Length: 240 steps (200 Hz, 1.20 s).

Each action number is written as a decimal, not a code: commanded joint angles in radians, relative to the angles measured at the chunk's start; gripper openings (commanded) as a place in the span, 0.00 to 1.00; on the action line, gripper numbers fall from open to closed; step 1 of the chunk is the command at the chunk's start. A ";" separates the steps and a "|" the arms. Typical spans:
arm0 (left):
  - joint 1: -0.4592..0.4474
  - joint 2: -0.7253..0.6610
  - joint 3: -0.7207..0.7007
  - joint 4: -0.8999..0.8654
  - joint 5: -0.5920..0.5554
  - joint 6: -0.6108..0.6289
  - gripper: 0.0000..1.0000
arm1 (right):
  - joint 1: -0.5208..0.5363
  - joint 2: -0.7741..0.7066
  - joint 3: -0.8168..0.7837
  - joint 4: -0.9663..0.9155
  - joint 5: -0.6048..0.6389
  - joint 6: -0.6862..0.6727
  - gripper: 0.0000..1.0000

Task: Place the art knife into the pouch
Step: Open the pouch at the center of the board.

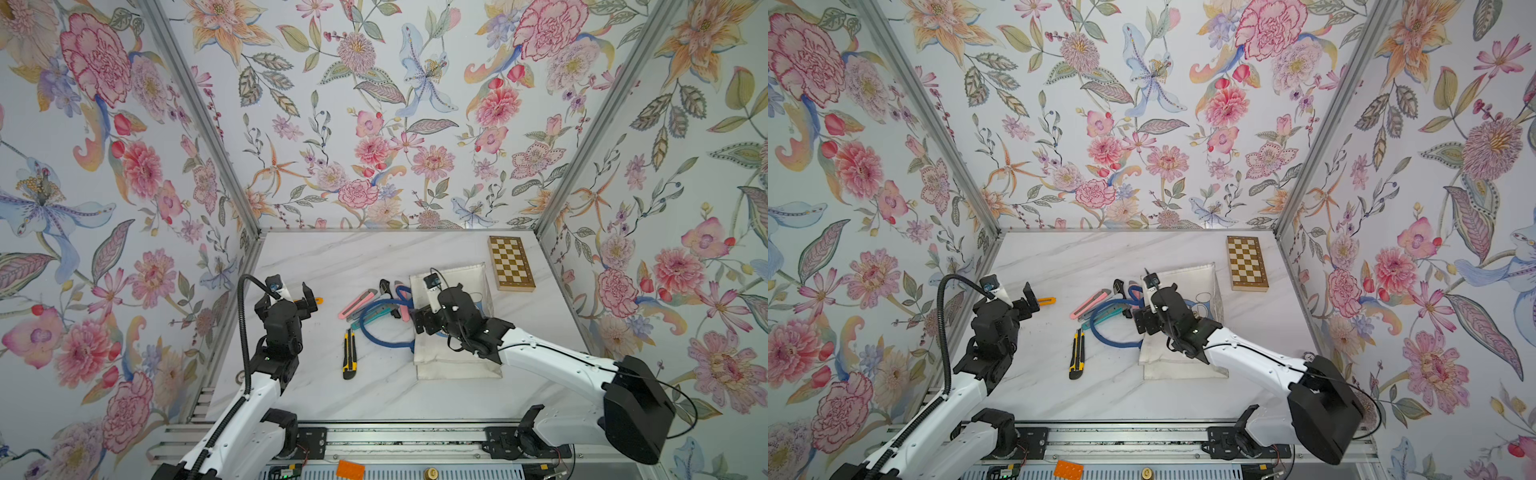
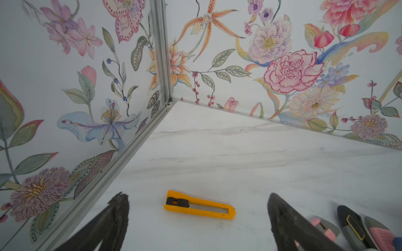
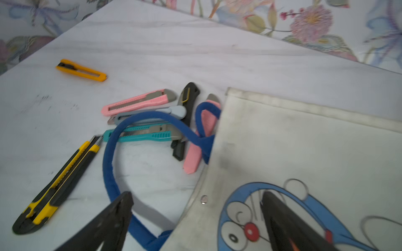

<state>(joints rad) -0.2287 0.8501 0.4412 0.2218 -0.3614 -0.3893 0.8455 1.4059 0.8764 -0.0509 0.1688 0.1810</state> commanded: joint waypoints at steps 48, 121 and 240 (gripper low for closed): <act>-0.004 -0.056 0.007 -0.222 0.157 -0.084 0.99 | 0.142 0.445 0.385 -0.166 -0.239 0.056 0.62; -0.002 -0.097 -0.061 -0.220 0.199 -0.125 0.99 | 0.140 0.648 0.532 -0.186 -0.213 0.061 0.48; -0.003 -0.088 -0.030 -0.211 0.245 -0.117 0.99 | 0.103 0.576 0.494 -0.182 -0.180 0.087 0.01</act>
<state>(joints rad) -0.2295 0.7628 0.3927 0.0071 -0.1558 -0.4984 0.9676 2.0853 1.4040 -0.2214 -0.0425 0.2531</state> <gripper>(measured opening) 0.994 0.085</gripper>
